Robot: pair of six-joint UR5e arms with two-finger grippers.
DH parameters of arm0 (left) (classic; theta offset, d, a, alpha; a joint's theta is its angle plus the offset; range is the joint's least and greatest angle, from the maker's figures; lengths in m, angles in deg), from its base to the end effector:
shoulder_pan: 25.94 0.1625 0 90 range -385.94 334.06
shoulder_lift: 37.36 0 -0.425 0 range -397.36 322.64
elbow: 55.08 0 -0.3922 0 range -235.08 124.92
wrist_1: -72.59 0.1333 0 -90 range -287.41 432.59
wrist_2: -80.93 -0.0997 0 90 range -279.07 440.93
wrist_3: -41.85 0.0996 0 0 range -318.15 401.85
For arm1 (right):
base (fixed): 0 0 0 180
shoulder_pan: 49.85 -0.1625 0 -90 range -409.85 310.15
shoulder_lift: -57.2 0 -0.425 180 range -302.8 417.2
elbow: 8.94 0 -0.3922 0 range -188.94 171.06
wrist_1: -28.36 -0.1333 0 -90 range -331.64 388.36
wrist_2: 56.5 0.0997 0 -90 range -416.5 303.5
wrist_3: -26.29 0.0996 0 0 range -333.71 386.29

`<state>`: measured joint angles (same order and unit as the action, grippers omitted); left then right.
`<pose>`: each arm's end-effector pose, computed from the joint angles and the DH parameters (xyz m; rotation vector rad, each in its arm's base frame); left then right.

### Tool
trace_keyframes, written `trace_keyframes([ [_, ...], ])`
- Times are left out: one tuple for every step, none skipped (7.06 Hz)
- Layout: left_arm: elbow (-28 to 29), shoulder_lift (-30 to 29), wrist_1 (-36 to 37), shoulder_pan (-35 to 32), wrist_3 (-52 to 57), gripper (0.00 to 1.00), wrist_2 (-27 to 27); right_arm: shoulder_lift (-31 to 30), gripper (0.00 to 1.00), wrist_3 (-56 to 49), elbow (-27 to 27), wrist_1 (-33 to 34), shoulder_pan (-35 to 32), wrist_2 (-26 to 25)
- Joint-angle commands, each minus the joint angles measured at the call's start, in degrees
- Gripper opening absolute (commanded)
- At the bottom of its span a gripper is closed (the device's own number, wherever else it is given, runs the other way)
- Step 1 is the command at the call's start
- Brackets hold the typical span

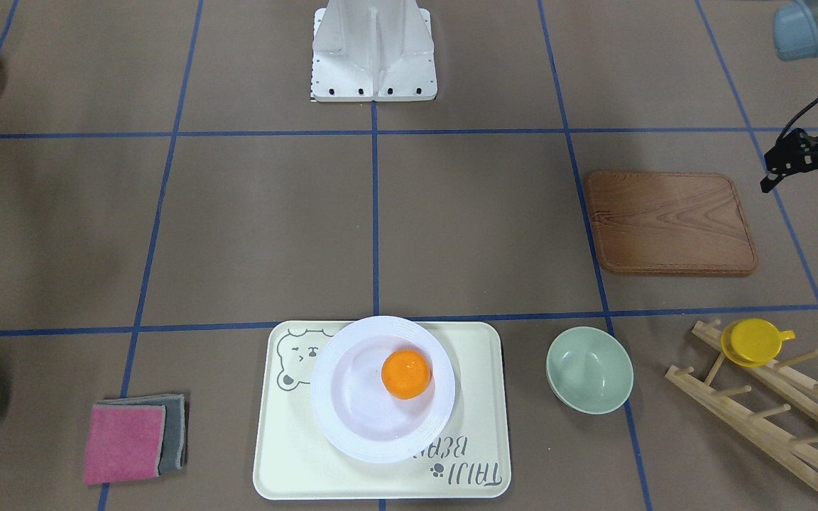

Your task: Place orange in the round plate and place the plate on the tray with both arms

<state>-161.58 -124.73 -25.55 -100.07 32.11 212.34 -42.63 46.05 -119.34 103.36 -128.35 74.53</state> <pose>0.0669 -0.4818 0.5249 0.2002 0.7786 0.2400 -0.0202 -0.4402 0.5341 0.2212 -0.7921 -0.0238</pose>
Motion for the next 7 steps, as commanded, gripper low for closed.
trace_keyframes([
  [2.5,0.9,2.4,-1.0,5.1,0.98,0.1,-4.7,1.0,-15.7,0.6,7.2,-5.7,0.3],
  [2.4,1.1,3.1,-2.4,5.1,0.98,0.2,-4.8,1.0,-18.8,0.1,13.3,-8.7,0.6],
  [2.3,1.5,3.2,-2.9,5.0,0.98,0.4,-4.8,1.0,-18.9,-0.1,14.3,-9.3,0.6],
  [1.6,2.7,3.1,-3.0,5.0,0.98,0.5,-4.9,1.0,-18.9,-0.1,14.4,-9.4,0.7],
  [1.4,2.8,3.2,-3.1,4.9,0.98,0.5,-4.9,1.0,-18.9,-0.1,14.4,-9.5,0.9],
  [1.5,2.8,3.1,-3.1,4.9,0.98,0.5,-4.9,1.0,-18.9,-0.1,14.4,-9.5,0.9],
  [1.5,2.8,3.1,-3.1,4.9,0.98,0.4,-4.9,1.0,-18.9,-0.1,14.4,-9.6,0.9],
])
